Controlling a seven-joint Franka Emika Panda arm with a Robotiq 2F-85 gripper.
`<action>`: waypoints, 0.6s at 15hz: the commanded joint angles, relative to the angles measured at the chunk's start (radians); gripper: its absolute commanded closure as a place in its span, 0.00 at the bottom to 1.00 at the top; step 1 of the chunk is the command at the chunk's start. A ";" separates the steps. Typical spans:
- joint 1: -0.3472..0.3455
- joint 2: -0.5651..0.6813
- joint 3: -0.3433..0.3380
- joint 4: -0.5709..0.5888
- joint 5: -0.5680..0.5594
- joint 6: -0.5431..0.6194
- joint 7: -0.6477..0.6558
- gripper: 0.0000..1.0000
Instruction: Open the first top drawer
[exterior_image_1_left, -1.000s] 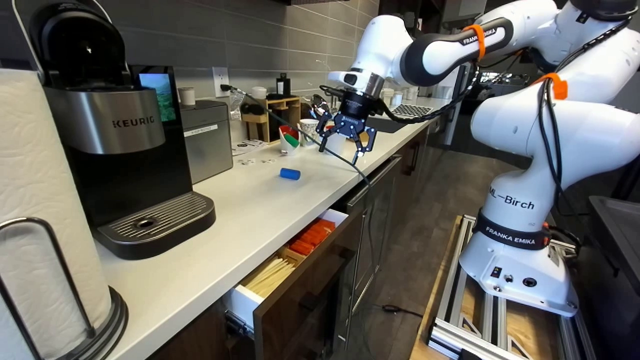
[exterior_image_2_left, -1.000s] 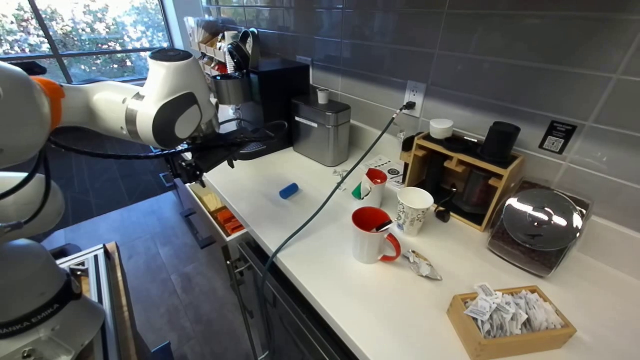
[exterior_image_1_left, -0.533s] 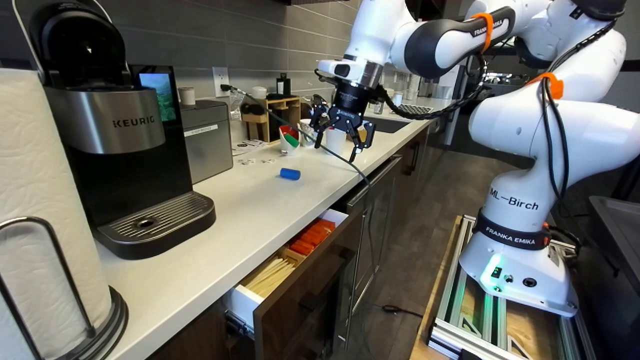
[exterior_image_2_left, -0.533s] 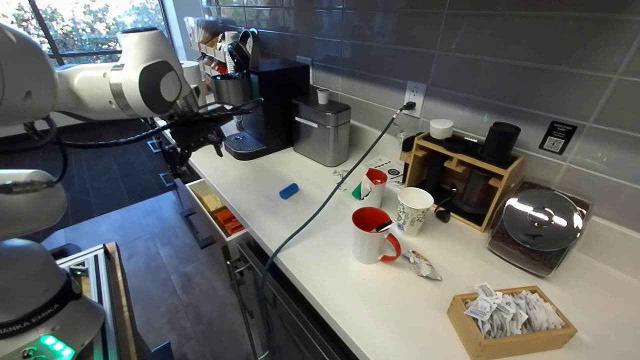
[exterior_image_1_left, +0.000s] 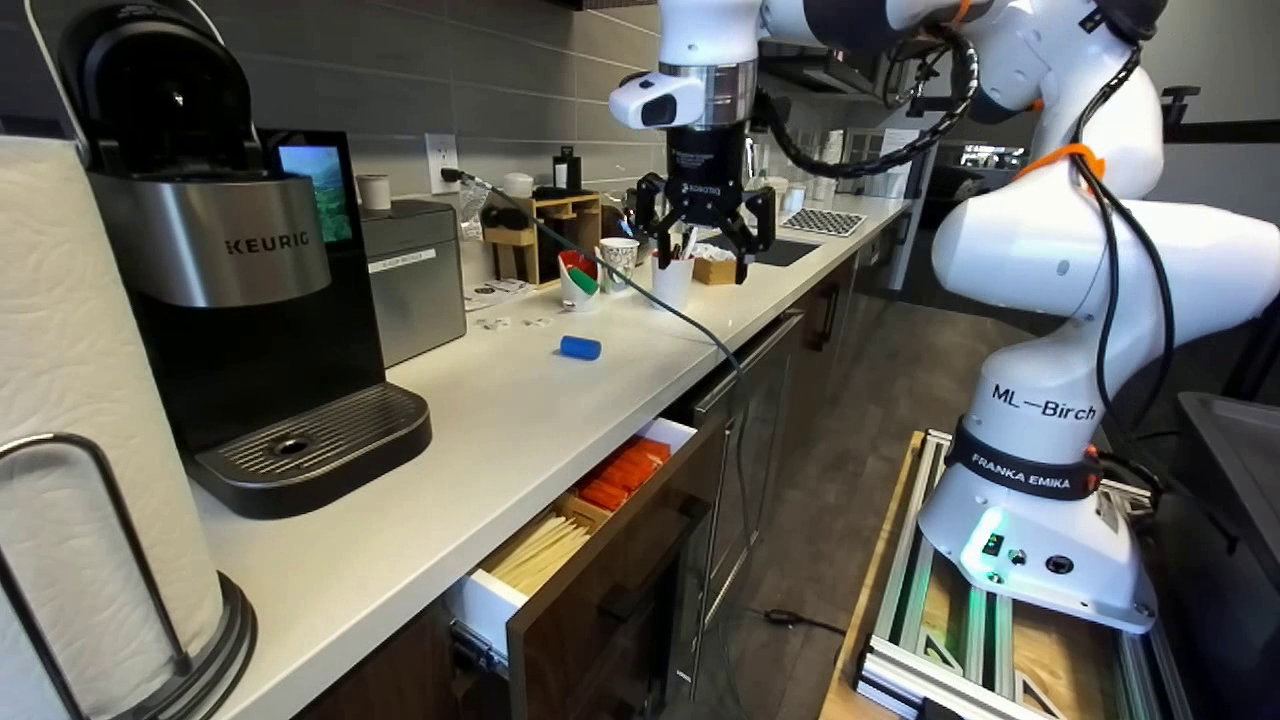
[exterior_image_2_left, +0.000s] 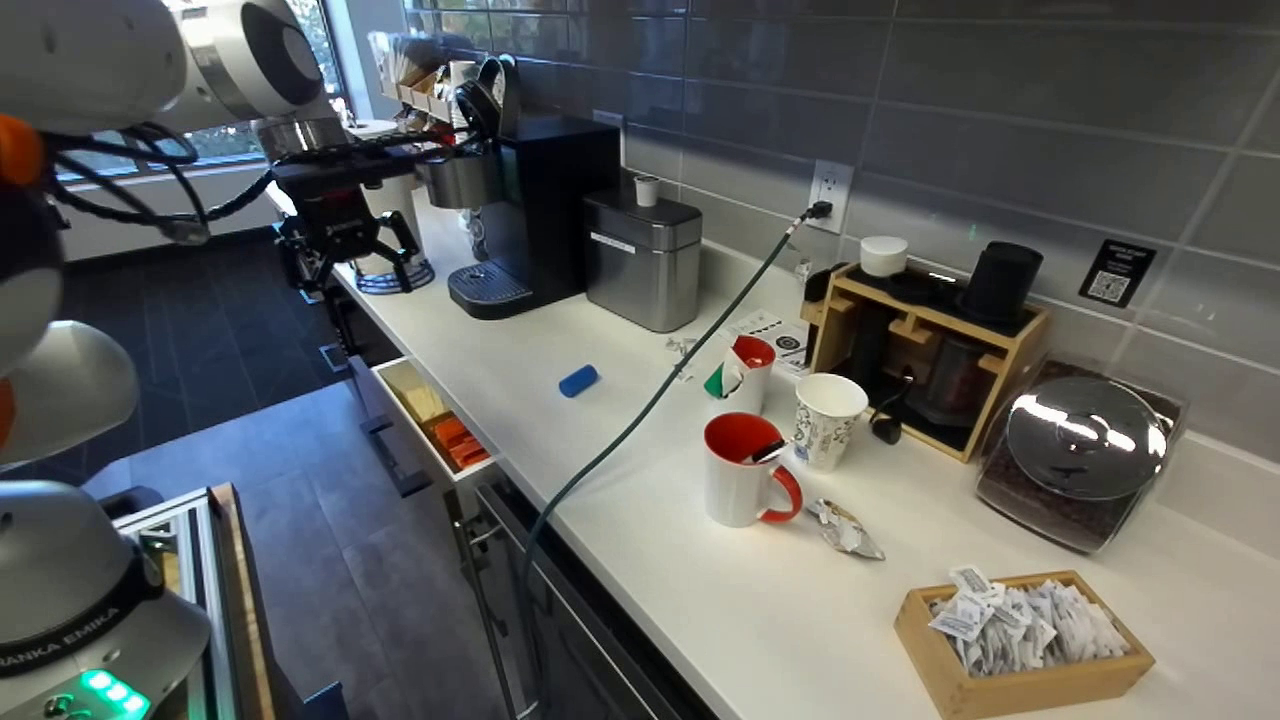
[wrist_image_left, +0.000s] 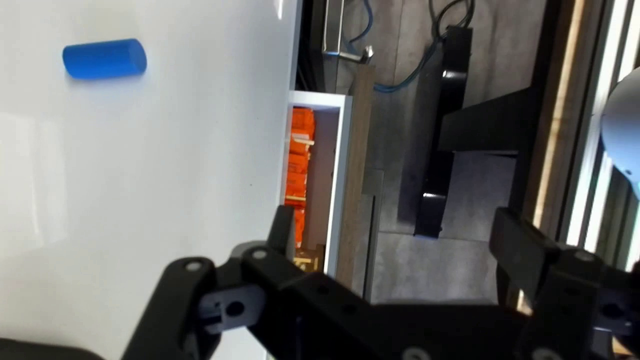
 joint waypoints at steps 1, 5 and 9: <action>0.232 -0.029 -0.065 0.142 0.046 -0.206 0.017 0.00; 0.457 0.091 -0.128 0.139 -0.032 -0.168 -0.039 0.00; 0.581 0.148 -0.166 0.157 -0.037 -0.210 -0.034 0.00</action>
